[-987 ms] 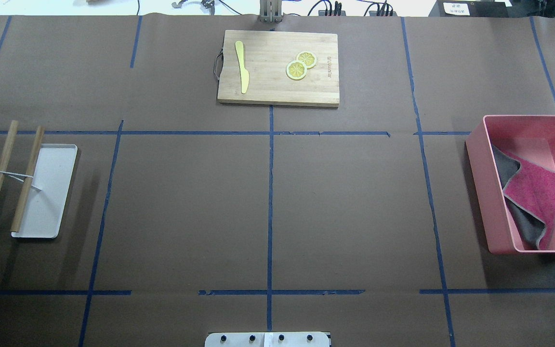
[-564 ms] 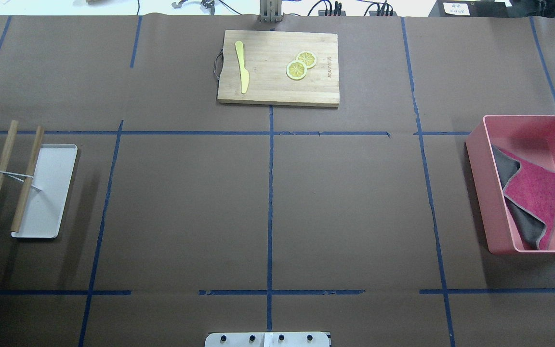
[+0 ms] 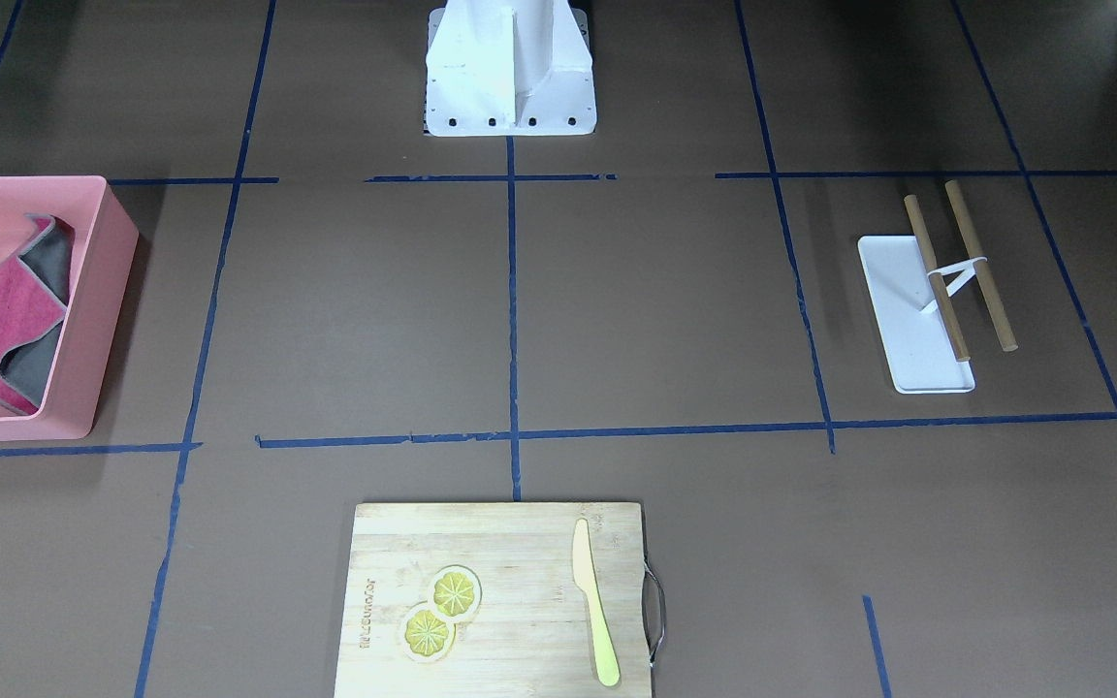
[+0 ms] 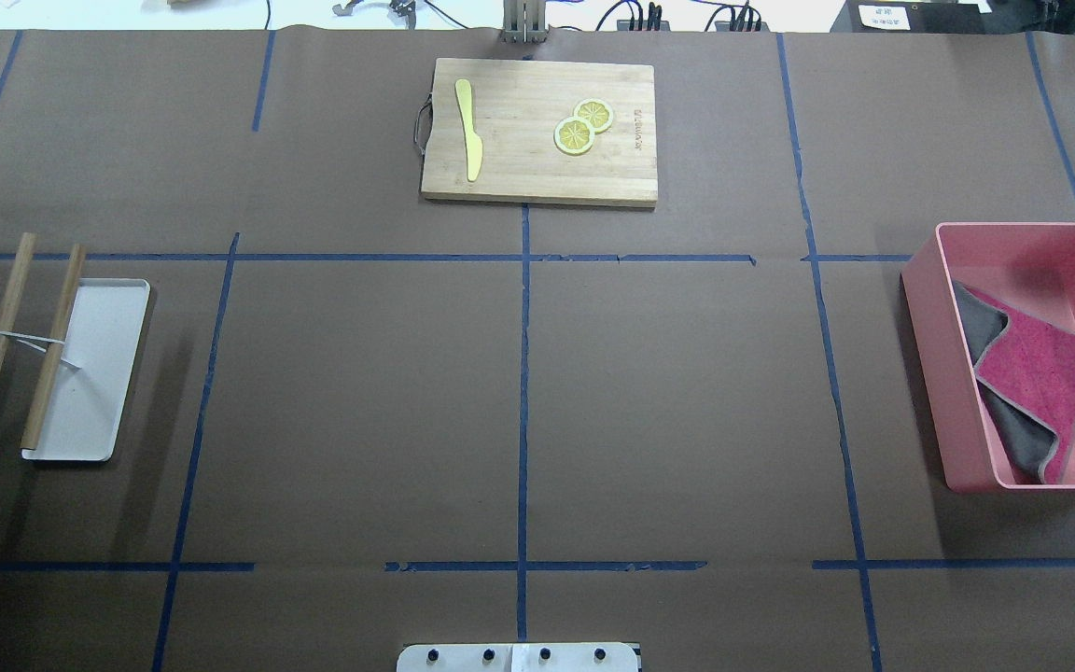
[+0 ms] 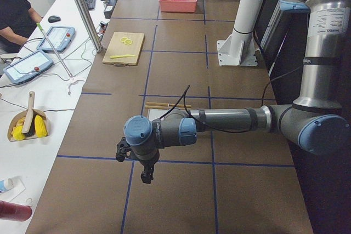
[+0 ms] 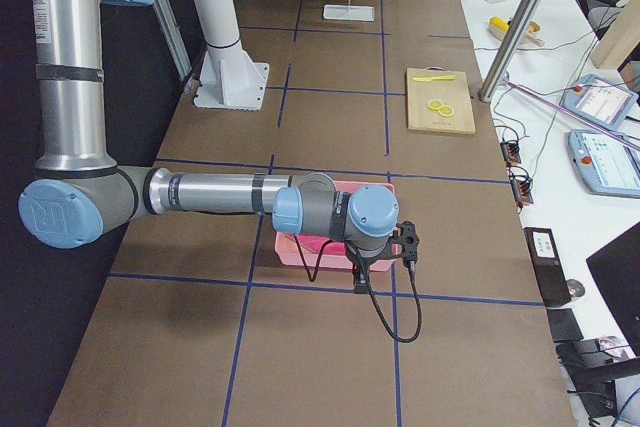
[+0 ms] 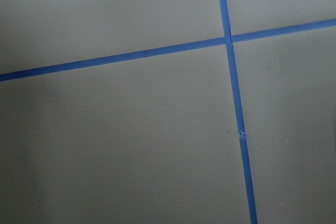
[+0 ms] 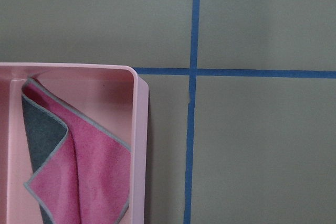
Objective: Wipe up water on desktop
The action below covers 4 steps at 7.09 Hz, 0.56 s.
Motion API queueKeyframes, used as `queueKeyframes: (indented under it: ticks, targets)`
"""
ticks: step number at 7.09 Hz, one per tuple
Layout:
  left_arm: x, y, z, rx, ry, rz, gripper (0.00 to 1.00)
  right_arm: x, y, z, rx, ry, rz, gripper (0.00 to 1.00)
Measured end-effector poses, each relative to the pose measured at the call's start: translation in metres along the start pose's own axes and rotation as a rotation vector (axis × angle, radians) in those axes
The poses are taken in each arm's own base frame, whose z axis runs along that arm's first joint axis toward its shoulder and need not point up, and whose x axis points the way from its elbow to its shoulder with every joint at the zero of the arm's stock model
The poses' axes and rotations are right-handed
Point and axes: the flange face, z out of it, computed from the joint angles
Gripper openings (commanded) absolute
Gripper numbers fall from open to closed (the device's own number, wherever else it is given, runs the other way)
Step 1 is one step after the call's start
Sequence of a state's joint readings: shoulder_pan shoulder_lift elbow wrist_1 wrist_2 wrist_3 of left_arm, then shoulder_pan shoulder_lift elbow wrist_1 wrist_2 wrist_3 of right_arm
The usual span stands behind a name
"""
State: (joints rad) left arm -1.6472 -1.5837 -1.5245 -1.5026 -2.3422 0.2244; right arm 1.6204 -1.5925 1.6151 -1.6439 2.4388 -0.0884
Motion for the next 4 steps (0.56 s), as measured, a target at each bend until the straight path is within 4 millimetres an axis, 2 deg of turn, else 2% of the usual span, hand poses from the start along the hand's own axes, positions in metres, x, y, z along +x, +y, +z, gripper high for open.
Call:
queueKeyframes:
  ticks: [2,4]
  targets:
    - [0.001,-0.001,-0.001,0.006,-0.001,-0.015,1.00,0.023,0.006,0.001,-0.007,0.056,0.038,1.00]
    - [0.001,-0.001,-0.002,0.008,-0.001,-0.016,1.00,0.036,0.010,-0.014,0.023,0.069,0.071,1.00]
